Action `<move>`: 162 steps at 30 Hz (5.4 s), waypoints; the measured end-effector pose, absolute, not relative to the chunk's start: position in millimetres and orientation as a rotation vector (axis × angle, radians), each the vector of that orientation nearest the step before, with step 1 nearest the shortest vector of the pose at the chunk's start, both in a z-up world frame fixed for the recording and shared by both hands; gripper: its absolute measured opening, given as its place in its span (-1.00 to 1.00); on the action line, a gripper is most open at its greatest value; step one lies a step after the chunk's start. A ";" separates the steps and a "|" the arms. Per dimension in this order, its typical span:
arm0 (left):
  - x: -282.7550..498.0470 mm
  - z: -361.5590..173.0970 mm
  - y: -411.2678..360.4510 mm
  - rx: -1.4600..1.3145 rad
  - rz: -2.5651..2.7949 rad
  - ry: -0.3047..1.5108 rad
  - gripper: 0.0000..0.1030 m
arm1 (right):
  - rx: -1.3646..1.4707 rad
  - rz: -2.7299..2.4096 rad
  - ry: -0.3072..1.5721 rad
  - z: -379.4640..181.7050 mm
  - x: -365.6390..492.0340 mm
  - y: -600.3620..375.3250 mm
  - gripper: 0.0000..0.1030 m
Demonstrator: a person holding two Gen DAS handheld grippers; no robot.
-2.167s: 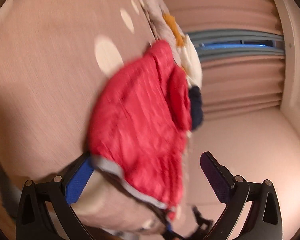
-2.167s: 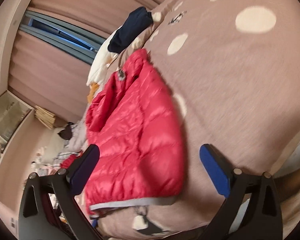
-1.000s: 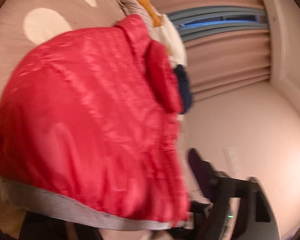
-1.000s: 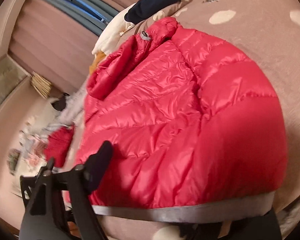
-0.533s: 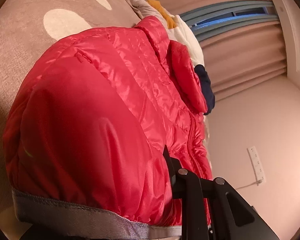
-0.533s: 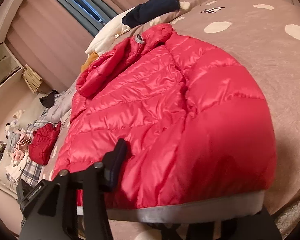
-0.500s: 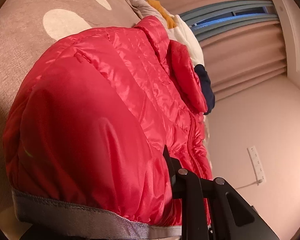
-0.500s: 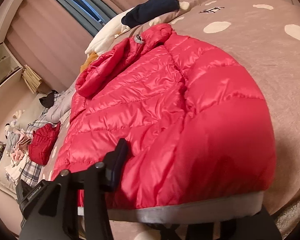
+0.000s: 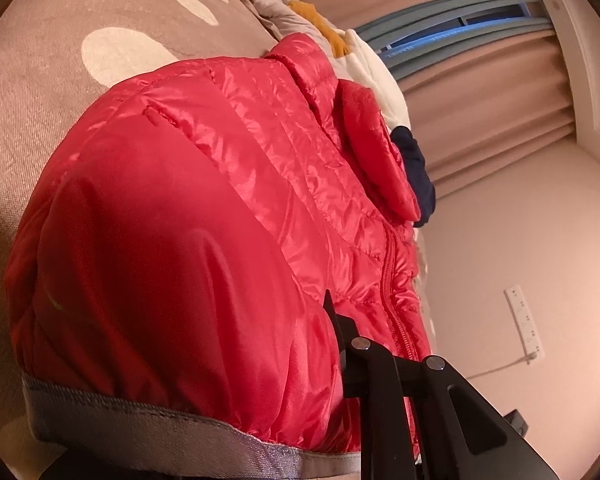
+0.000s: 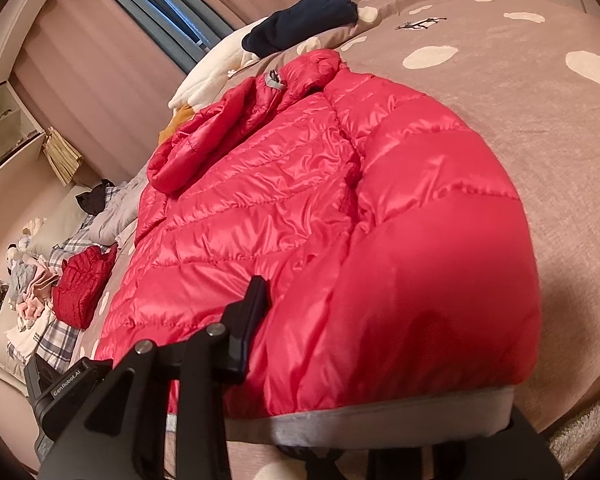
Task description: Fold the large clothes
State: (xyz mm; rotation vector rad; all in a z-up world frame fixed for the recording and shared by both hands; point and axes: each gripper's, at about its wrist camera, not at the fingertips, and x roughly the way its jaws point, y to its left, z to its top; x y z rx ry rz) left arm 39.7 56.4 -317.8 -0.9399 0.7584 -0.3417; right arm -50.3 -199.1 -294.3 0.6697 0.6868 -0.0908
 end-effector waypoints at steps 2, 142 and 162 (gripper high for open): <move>39.7 -318.0 56.8 -0.940 -0.342 0.757 -0.66 | 0.688 -0.084 0.684 -294.8 -51.1 -200.7 -0.41; 67.7 -148.5 12.6 -0.383 -0.373 0.396 -0.65 | 0.401 -0.089 0.323 -125.9 -40.1 -210.4 -0.61; 103.5 -168.0 2.4 -0.382 -0.365 0.496 -0.65 | 0.372 -0.156 0.387 -143.3 12.3 -215.2 -0.61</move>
